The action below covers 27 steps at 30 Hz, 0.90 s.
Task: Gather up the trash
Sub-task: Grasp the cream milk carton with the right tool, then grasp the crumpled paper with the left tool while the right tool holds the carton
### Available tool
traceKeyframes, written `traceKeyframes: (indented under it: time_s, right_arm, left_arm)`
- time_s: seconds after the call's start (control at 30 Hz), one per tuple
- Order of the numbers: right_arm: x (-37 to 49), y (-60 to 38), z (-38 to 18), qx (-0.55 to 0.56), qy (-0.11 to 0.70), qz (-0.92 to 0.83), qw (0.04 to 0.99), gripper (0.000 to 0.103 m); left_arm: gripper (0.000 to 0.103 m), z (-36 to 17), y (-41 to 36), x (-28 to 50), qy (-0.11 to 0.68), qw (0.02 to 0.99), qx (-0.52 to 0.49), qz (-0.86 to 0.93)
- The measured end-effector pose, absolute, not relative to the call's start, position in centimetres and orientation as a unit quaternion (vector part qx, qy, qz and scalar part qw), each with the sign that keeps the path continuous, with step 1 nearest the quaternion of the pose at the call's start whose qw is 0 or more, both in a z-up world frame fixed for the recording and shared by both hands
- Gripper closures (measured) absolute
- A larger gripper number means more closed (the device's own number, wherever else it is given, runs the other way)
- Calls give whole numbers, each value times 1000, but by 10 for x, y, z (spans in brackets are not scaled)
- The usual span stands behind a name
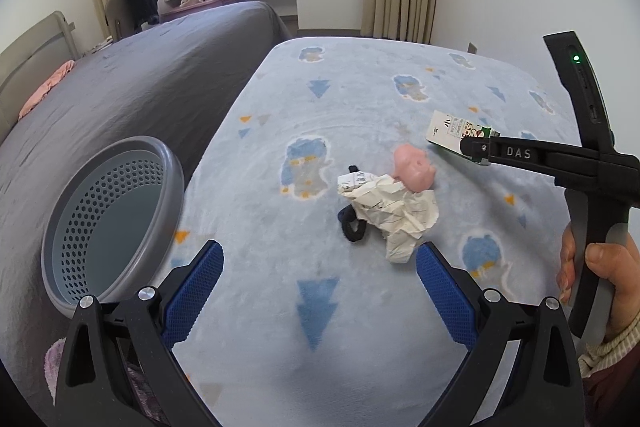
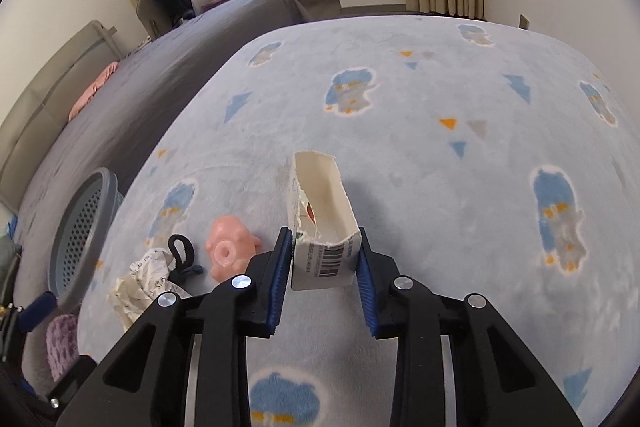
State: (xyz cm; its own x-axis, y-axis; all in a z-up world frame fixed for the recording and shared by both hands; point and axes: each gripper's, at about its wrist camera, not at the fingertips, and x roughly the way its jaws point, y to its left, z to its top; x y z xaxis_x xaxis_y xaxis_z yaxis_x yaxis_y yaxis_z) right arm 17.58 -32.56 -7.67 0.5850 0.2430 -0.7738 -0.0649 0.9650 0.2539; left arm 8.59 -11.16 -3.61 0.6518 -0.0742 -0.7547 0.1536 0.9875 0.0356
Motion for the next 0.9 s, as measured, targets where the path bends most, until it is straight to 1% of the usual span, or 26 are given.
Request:
traceKeyframes:
  time_s: [0.27, 0.53, 0.77, 0.8, 0.87, 0.9]
  right_arm:
    - [163, -340, -67, 117, 438, 87, 887, 74]
    - [147, -347, -80, 118, 467, 89, 872, 74]
    - [141, -356, -88, 115, 477, 75, 868, 74]
    - [141, -357, -88, 115, 477, 73, 868, 74]
    - [142, -358, -89, 114, 479, 71, 868, 72]
    - [142, -358, -89, 112, 479, 71, 868, 68]
  left_arm:
    - [8, -42, -130, 97, 416, 906, 37, -70]
    - [8, -54, -140, 113, 422, 904, 33, -56]
    - [8, -66, -147, 123, 426, 903, 33, -49]
    - [10, -67, -149, 124, 426, 903, 33, -50]
    - [18, -68, -152, 126, 429, 901, 33, -54]
    - [26, -70, -153, 126, 431, 900, 33, -56]
